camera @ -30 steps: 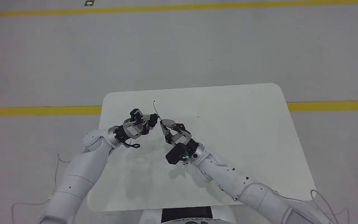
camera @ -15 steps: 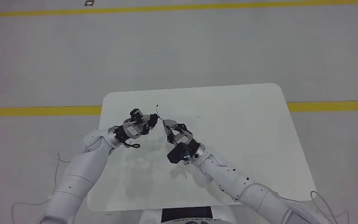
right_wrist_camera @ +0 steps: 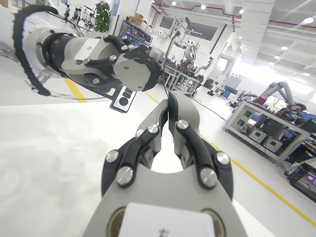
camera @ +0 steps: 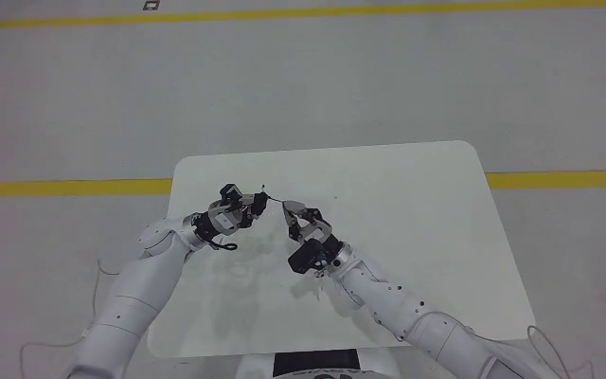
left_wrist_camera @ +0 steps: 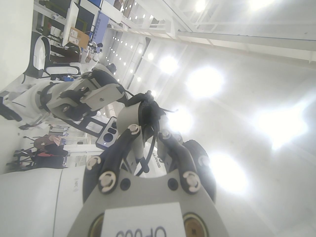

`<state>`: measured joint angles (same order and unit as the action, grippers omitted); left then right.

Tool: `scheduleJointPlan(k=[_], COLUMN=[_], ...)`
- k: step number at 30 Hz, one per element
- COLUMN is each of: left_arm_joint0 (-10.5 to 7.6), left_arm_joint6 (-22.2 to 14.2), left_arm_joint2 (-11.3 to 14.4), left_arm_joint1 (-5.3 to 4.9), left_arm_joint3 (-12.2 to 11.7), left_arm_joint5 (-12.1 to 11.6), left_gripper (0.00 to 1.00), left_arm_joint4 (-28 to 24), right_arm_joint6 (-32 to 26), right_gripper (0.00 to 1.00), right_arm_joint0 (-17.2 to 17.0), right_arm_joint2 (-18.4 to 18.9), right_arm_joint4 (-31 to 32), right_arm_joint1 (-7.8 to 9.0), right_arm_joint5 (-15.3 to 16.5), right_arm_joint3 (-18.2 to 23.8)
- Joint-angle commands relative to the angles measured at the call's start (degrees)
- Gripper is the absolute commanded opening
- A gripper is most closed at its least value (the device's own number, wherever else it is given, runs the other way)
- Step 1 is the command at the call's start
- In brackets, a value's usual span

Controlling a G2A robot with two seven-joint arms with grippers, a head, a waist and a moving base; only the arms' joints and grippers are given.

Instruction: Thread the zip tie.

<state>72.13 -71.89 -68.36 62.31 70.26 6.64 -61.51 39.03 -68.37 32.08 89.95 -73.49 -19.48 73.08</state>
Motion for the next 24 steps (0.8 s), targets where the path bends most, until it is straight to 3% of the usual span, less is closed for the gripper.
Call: scheduleJointPlan(k=[1,24], left_arm_joint0=[0.00,0.00], left_arm_joint6=[0.0,0.0], left_arm_joint2=[0.0,0.0], left_arm_joint1=[0.00,0.00], left_arm_joint3=[0.0,0.0], left_arm_joint5=[0.0,0.0], left_gripper=[0.00,0.00], left_arm_joint4=[0.0,0.0], right_arm_joint6=[0.0,-1.1], right_gripper=[0.00,0.00], right_arm_joint0=[-0.1,-0.7], right_arm_joint2=[0.2,0.8], right_arm_joint4=[0.0,0.0], right_arm_joint1=[0.03,-0.41], right_arm_joint5=[0.0,0.0], right_arm_joint3=[-0.1,-1.3])
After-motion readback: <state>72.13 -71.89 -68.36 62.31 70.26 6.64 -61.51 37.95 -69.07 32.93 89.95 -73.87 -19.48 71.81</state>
